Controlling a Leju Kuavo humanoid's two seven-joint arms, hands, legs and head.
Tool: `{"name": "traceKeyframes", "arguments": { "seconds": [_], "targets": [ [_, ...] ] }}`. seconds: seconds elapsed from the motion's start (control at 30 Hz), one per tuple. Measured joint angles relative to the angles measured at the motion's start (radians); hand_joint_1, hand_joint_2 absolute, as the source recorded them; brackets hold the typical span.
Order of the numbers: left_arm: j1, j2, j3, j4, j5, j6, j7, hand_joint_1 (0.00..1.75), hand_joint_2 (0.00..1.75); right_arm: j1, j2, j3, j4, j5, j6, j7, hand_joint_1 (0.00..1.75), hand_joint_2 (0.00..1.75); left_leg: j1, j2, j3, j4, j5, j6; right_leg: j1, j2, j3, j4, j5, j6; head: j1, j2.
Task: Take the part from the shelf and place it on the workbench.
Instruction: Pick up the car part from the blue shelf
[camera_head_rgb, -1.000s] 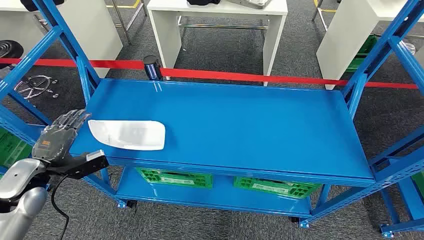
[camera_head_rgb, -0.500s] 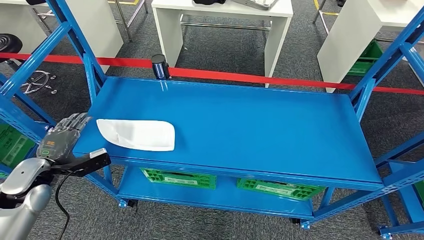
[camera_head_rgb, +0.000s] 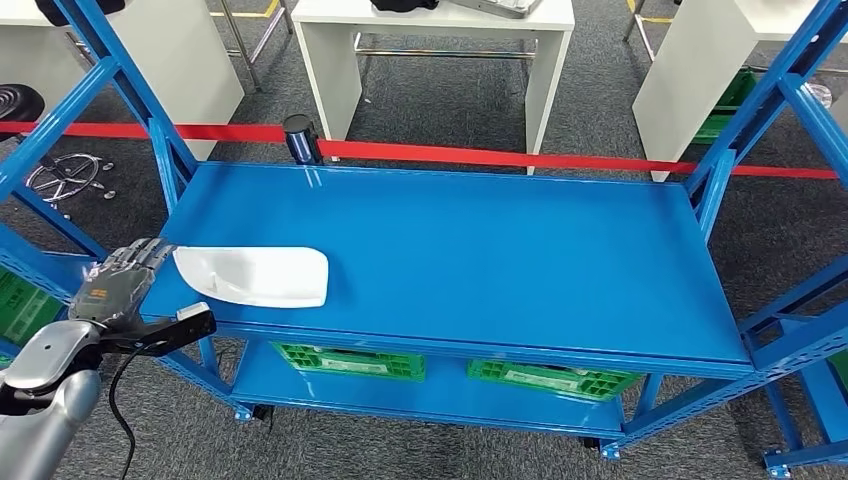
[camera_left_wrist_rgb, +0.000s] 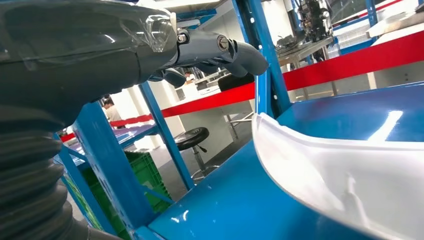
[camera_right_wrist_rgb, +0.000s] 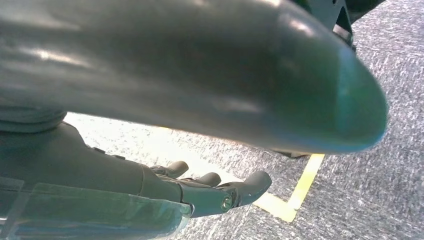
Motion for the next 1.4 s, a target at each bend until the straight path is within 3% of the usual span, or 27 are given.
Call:
{"name": "traceKeyframes", "arguments": {
  "seconds": [0.07,0.1,0.23,0.3,0.37,0.4,0.43,0.47,0.53,0.6,0.7,0.77,0.87,0.9,0.93,0.97,1.07,1.13,1.27,1.3,1.4],
  "targets": [
    [-0.01,0.001,0.004,0.009,-0.006,0.0,0.001,0.0,1.75,-0.003,0.002,0.001,0.0,0.0,0.002,0.0,0.0,0.0,-0.005,0.0,0.063,-0.124,0.045,0.009,0.004,0.002,0.001,0.001,-0.002,0.003,0.0,0.0],
    [-0.014,0.002,0.005,0.012,-0.008,0.0,0.001,0.0,1.75,-0.004,0.003,0.001,0.0,0.0,0.003,0.0,0.0,0.0,-0.008,0.0,0.08,-0.156,0.051,0.012,0.006,0.002,0.0,0.001,-0.002,0.006,0.001,0.0],
    [-0.021,0.002,0.005,0.024,-0.011,-0.002,0.0,0.0,1.75,-0.005,0.006,0.002,0.0,0.002,0.006,-0.001,0.0,0.0,-0.009,0.0,0.092,-0.181,0.056,0.032,0.005,0.001,-0.009,0.01,-0.009,0.024,0.002,0.0],
    [-0.031,0.0,0.003,0.035,-0.019,-0.005,-0.001,0.0,1.75,-0.006,0.007,0.002,0.0,0.003,0.008,-0.001,0.0,0.0,-0.005,0.002,0.098,-0.193,0.063,0.044,0.006,-0.001,-0.048,0.09,-0.047,0.021,0.003,0.0],
    [-0.044,-0.003,-0.002,0.058,-0.029,-0.007,-0.005,0.0,1.75,-0.007,0.008,0.002,0.0,0.003,0.007,0.0,0.0,0.0,-0.006,0.002,0.097,-0.194,0.063,0.047,0.006,-0.001,-0.115,0.226,-0.098,0.017,0.004,0.0],
    [-0.049,-0.005,-0.005,0.072,-0.034,-0.007,-0.007,0.0,1.75,-0.008,0.009,0.003,0.0,0.003,0.005,0.001,0.0,0.0,-0.007,0.002,0.097,-0.194,0.063,0.047,0.005,-0.001,-0.14,0.274,-0.11,0.019,0.004,0.0],
    [-0.055,-0.008,-0.009,0.086,-0.039,-0.006,-0.008,0.0,1.75,-0.008,0.01,0.003,0.0,0.003,0.002,0.002,0.0,0.0,-0.007,0.002,0.097,-0.193,0.063,0.047,0.004,-0.001,-0.147,0.286,-0.108,0.025,0.004,0.0],
    [-0.062,-0.01,-0.012,0.101,-0.044,-0.003,-0.008,0.0,1.75,-0.009,0.01,0.003,0.0,0.003,0.0,0.004,0.0,0.0,-0.006,0.001,0.097,-0.192,0.062,0.046,0.002,-0.001,-0.133,0.255,-0.09,0.034,0.004,0.0],
    [-0.078,-0.014,-0.019,0.123,-0.053,0.003,-0.006,0.0,1.75,-0.012,0.01,0.003,0.0,0.003,-0.003,0.005,0.0,0.0,-0.006,0.0,0.097,-0.186,0.059,0.041,-0.002,-0.003,-0.066,0.114,-0.037,0.049,0.004,0.0],
    [-0.098,-0.019,-0.024,0.139,-0.062,0.01,-0.002,0.0,1.75,-0.015,0.011,0.003,0.0,0.003,-0.004,0.006,0.0,0.0,-0.01,-0.001,0.092,-0.176,0.054,0.031,-0.001,-0.004,-0.017,0.016,-0.005,0.044,0.003,0.0],
    [-0.127,-0.026,-0.033,0.156,-0.076,0.013,0.002,0.0,1.75,-0.015,0.013,0.003,0.0,0.003,-0.006,0.003,0.0,0.0,-0.009,-0.001,0.088,-0.171,0.05,0.019,0.002,-0.004,-0.01,0.004,0.002,0.023,0.003,0.0],
    [-0.148,-0.032,-0.04,0.166,-0.081,0.013,0.003,0.0,1.75,-0.015,0.014,0.003,0.0,0.003,-0.007,0.001,0.0,0.0,-0.004,0.0,0.073,-0.138,0.027,0.01,-0.002,-0.003,-0.008,0.001,0.004,0.012,0.001,0.0],
    [-0.175,-0.046,-0.052,0.187,-0.09,0.013,0.003,0.0,1.75,-0.017,0.016,0.004,0.0,0.006,-0.007,0.0,0.0,0.0,-0.001,0.002,-0.011,0.04,-0.057,-0.003,-0.003,-0.003,-0.006,0.001,0.003,0.003,-0.002,0.0],
    [-0.18,-0.052,-0.057,0.195,-0.093,0.013,0.004,0.0,1.75,-0.017,0.016,0.006,0.0,0.008,-0.007,0.0,0.0,0.0,0.0,0.002,-0.039,0.096,-0.074,-0.005,-0.003,-0.003,-0.005,0.001,0.003,0.002,-0.002,0.0],
    [-0.183,-0.06,-0.062,0.203,-0.096,0.013,0.004,0.0,1.75,-0.018,0.017,0.007,0.0,0.01,-0.007,0.0,0.0,0.0,0.0,0.002,-0.053,0.119,-0.073,-0.005,-0.003,-0.002,-0.005,0.001,0.003,0.001,-0.002,0.0],
    [-0.186,-0.068,-0.067,0.211,-0.097,0.013,0.003,0.0,1.75,-0.019,0.017,0.01,0.0,0.011,-0.007,0.001,0.0,0.0,0.0,0.002,-0.047,0.1,-0.052,-0.003,-0.003,-0.002,-0.004,0.001,0.002,0.001,-0.002,0.0],
    [-0.208,-0.09,-0.08,0.234,-0.1,0.014,0.003,0.0,1.75,-0.027,0.019,0.017,-0.001,0.014,-0.006,0.005,0.0,0.0,-0.003,0.002,0.043,-0.094,0.042,0.01,0.0,0.001,-0.001,0.001,0.0,0.005,-0.001,0.0],
    [-0.223,-0.107,-0.087,0.252,-0.1,0.014,0.003,0.0,1.75,-0.031,0.02,0.02,-0.001,0.016,-0.002,0.007,0.0,0.0,-0.009,0.002,0.076,-0.16,0.055,0.017,0.004,0.001,-0.005,0.001,0.0,0.011,-0.001,0.0],
    [-0.236,-0.149,-0.101,0.291,-0.097,0.015,-0.004,0.0,1.75,-0.033,0.022,0.026,-0.003,0.018,0.003,0.015,0.0,0.0,-0.009,0.003,0.085,-0.18,0.062,0.038,0.003,0.0,-0.019,0.02,-0.011,0.029,0.0,0.0],
    [-0.241,-0.16,-0.106,0.301,-0.096,0.015,-0.008,0.0,1.75,-0.033,0.021,0.026,-0.003,0.017,0.003,0.017,0.0,0.0,-0.007,0.003,0.088,-0.186,0.065,0.044,0.003,-0.001,-0.037,0.057,-0.03,0.027,0.001,0.0],
    [-0.251,-0.194,-0.121,0.332,-0.095,0.019,-0.017,0.0,1.75,-0.032,0.019,0.027,-0.003,0.012,0.001,0.018,0.0,0.0,-0.009,0.002,0.088,-0.188,0.066,0.051,0.001,-0.001,-0.132,0.251,-0.1,0.022,0.002,0.0]
  ]
}}
